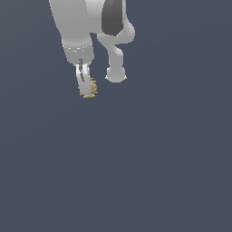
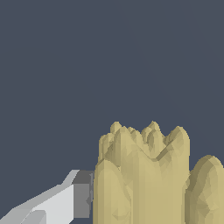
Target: Pick up the object and move it to a goal position.
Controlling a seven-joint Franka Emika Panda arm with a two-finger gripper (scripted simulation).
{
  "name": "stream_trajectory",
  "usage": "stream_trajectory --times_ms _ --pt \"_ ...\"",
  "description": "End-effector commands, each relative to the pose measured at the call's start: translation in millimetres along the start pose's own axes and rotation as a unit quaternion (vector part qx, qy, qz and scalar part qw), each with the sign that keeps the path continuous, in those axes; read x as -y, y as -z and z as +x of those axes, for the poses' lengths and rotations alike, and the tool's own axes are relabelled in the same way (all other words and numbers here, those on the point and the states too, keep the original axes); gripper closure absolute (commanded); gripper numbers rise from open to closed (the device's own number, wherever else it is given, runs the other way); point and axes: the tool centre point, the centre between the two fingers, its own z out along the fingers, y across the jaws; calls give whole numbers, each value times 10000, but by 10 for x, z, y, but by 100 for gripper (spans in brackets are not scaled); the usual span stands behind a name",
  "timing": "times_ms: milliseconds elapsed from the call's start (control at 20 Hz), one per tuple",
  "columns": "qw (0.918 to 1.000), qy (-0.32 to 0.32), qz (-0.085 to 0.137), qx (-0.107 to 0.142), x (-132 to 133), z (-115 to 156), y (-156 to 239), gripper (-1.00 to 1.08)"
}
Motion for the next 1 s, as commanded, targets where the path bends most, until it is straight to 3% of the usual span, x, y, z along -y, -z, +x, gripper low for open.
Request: stream_trajectory --times_ms 0,450,950 --pt "10000 5 -6 0 -26 162 234 108" --pt "10000 16 -4 -2 -48 554 791 108" --pt "10000 19 -4 -2 -40 684 965 108"
